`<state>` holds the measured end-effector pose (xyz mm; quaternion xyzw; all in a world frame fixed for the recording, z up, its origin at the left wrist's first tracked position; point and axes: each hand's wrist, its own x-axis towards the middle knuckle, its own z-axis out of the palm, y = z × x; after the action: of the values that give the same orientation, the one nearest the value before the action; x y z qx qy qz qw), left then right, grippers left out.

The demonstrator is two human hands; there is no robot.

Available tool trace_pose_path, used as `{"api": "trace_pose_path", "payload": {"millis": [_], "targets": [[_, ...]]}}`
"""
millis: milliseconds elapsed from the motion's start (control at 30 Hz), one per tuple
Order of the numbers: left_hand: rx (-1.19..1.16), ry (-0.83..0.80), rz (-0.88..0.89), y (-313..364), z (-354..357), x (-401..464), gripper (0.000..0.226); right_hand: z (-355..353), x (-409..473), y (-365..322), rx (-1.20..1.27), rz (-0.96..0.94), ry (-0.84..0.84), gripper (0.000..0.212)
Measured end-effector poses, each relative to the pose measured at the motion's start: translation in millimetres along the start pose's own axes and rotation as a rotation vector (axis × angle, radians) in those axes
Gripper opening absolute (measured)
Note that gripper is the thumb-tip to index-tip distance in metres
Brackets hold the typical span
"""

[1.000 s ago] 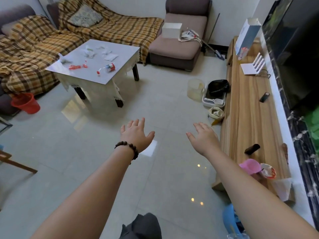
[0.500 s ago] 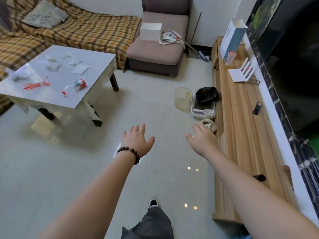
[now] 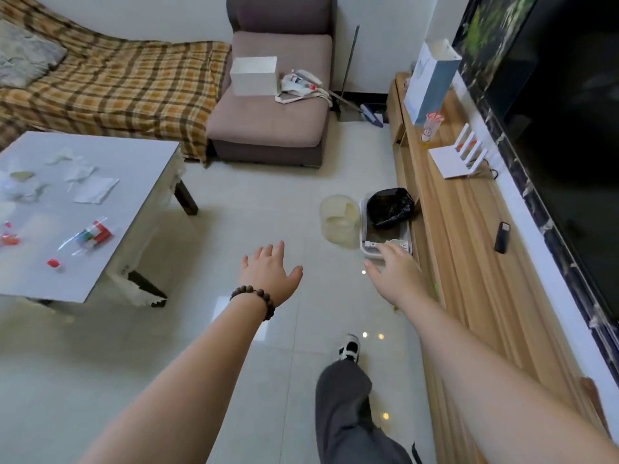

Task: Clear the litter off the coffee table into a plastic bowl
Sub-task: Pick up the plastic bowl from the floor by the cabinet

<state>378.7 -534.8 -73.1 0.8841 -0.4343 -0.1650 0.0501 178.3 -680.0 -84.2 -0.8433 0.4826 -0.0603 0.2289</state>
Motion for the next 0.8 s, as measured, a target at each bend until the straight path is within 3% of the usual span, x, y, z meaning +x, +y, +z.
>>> {"api": "trace_pose_path", "payload": {"millis": [367, 800], "targets": [[0.045, -0.068, 0.001, 82.7, -23.7, 262.2, 0.073, -25.0, 268.5, 44.9, 0.045, 0.054, -0.058, 0.054], [0.058, -0.133, 0.014, 125.6, -39.7, 474.7, 0.072, -32.1, 462.9, 69.5, 0.035, 0.147, -0.147, 0.051]]}}
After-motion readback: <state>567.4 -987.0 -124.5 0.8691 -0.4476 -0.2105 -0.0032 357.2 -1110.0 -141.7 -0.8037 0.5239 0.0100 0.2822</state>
